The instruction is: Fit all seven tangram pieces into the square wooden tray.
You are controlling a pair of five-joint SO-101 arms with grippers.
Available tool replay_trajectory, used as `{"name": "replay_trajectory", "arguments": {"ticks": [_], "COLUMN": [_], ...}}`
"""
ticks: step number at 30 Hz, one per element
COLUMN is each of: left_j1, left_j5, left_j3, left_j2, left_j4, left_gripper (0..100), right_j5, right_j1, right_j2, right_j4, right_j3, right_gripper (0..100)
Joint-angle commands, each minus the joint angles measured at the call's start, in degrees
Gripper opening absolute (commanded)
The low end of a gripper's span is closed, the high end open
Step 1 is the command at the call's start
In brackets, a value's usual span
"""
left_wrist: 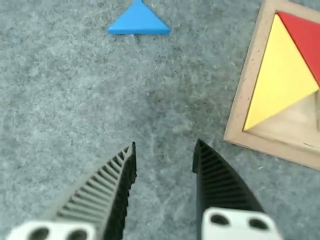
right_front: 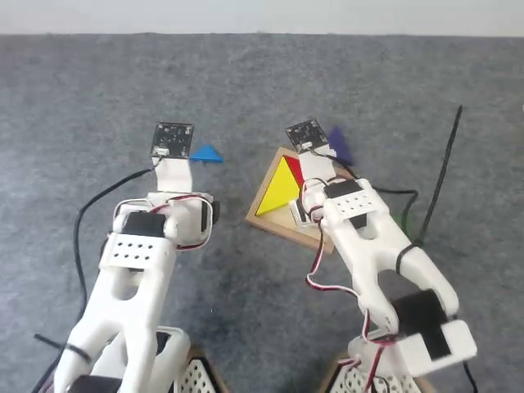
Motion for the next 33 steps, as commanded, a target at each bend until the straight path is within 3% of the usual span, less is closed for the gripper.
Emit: {"name": "replay_trajectory", "arguments": {"ticks": [1,7,23,26,29,33], "left_j1": [0.4,0.4,0.5,0.0,-1.9,-3.7], "left_j5": [0.5,0.5,-0.9,-1.0,-4.2,-8.9], "left_j3": [-0.2,-0.2,-0.2,-0.4,-2.3,-8.7], "left_j2": [0.0,0.0,0.0,-0.3,-0.4,0.1], "left_j4": [-1.1,-1.1,-1.1,-1.1,-0.7,4.7], "left_gripper": [19,19,19,19,19,19], "right_j5": [0.6,0.5,0.3,0.3,0.8,8.3], "right_j1": [0.7,1.0,0.0,3.6,11.7,20.6], "right_j2": [4.2,8.7,-9.4,-9.8,-16.6,-28.2], "right_j4": [-0.8,0.1,4.6,6.0,10.0,14.5], "right_j3": [-6.4,-11.9,-2.5,-2.8,-3.5,-2.5], "right_gripper": [13.6,13.6,13.6,13.6,13.6,13.6]}}
